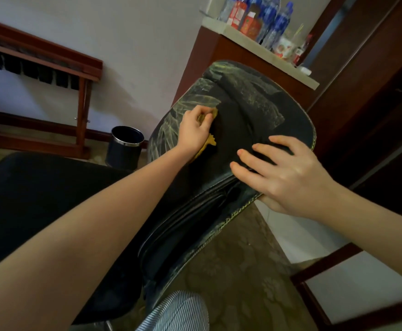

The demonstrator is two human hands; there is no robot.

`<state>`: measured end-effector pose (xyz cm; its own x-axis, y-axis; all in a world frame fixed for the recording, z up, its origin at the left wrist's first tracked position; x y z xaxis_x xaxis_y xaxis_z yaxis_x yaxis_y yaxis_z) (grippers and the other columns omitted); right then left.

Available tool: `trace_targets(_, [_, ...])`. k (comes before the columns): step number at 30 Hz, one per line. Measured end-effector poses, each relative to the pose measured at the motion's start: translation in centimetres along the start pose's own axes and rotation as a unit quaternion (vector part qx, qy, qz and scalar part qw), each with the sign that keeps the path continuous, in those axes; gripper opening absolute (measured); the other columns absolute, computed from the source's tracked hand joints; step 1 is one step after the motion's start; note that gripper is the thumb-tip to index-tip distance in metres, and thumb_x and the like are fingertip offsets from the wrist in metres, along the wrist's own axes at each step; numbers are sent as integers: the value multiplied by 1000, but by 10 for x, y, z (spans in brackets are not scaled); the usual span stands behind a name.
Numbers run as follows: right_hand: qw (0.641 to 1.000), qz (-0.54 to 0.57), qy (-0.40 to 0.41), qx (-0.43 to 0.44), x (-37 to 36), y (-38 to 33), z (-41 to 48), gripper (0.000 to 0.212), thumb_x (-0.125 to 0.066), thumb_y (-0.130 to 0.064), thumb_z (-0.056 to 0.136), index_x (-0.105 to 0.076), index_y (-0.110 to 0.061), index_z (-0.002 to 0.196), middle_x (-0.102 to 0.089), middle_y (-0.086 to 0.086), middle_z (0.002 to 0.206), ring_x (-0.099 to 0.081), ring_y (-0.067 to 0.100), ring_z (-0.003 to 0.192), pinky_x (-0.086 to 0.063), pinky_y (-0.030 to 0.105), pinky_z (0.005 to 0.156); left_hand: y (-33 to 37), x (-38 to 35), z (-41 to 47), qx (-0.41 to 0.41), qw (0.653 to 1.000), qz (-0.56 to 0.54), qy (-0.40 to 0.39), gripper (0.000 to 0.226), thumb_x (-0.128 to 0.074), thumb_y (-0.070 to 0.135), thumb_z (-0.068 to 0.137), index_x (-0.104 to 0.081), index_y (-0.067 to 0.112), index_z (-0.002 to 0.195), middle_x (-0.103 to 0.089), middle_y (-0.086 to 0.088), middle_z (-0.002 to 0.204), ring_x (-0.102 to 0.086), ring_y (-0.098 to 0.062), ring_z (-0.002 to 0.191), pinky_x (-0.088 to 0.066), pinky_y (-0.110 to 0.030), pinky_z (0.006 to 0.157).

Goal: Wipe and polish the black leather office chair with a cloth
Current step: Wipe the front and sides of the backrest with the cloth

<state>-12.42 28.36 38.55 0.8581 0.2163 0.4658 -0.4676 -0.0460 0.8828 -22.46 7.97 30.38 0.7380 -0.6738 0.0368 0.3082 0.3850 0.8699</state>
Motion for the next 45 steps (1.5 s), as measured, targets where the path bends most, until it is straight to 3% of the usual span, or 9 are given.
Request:
trace_targets(7, [1000,-16,-11,15,-1,-3,-1,37,-41,-18,84,-65,-10,111,-67,14,111,-65,31,96,-35,44,91,-10,21,-66,52,998,-14,-20,12,-52,21,95,-60,22,104,-56,-8,115,-46,-14,110,-31,-20,89])
trace_targets(10, [1000,-15,-8,18,0,-3,-1,36,-42,-18,84,-65,-10,111,-67,14,110,-66,31,95,-36,44,90,10,29,-91,35,999,-29,-29,10,-53,21,94,-58,27,100,-56,-5,111,-46,-9,105,-34,-18,91])
trace_targets(14, [1000,-17,-5,24,2,-4,-1,36,-43,-19,83,-64,-10,111,-67,14,111,-65,32,95,-36,44,90,41,31,-103,-34,998,-40,-35,13,-54,18,93,-61,23,103,-59,2,103,-45,-2,97,-29,-1,83])
trace_targets(18, [1000,-7,3,17,3,-2,0,37,-39,-17,86,-66,-9,109,-68,14,108,-66,32,93,-36,44,89,64,24,-88,-99,994,-46,-25,14,-53,14,93,-62,16,103,-58,9,97,-46,-4,96,-32,-5,83])
trace_targets(21, [1000,-8,6,20,3,-2,1,35,-40,-16,87,-67,-9,108,-68,14,107,-67,31,92,-37,44,88,66,13,-65,-128,991,-32,-19,15,-50,14,94,-61,14,104,-58,5,98,-45,-6,95,-35,-16,83])
trace_targets(25, [1000,-12,15,25,0,-1,-1,32,-42,-14,89,-67,-9,108,-68,14,108,-66,30,93,-39,44,88,45,-1,-26,-80,996,-11,-22,17,-46,17,97,-58,13,107,-55,-8,106,-45,-14,97,-35,-26,86])
trace_targets(33, [999,-10,19,30,-3,-1,-1,31,-43,-15,89,-67,-10,109,-68,12,109,-66,29,94,-45,43,87,-21,0,-6,50,999,12,-4,17,-44,18,97,-57,13,107,-53,-12,112,-47,-28,109,-36,-35,95])
trace_targets(38, [999,-11,18,24,-4,-1,-2,33,-40,-14,90,-67,-10,108,-68,12,108,-67,29,93,-44,42,87,-47,16,-34,75,996,41,-4,19,-45,18,97,-59,12,109,-57,-8,112,-49,-21,108,-32,-25,86])
trace_targets(45, [999,-16,15,26,0,-3,1,38,-35,-13,89,-67,-9,108,-68,13,108,-67,30,91,-38,43,88,-54,41,-94,163,987,-7,2,21,-45,22,98,-58,18,114,-49,-6,120,-46,-19,112,-35,-31,97])
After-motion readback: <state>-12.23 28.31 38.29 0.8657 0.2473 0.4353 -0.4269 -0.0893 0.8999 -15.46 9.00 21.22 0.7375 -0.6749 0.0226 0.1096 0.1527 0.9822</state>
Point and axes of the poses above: each hand's wrist, its own z-axis towards the middle knuckle, its own x-axis out of the back of the hand, y = z × x, the point moved 5 cm from there along z, towards the middle knuckle
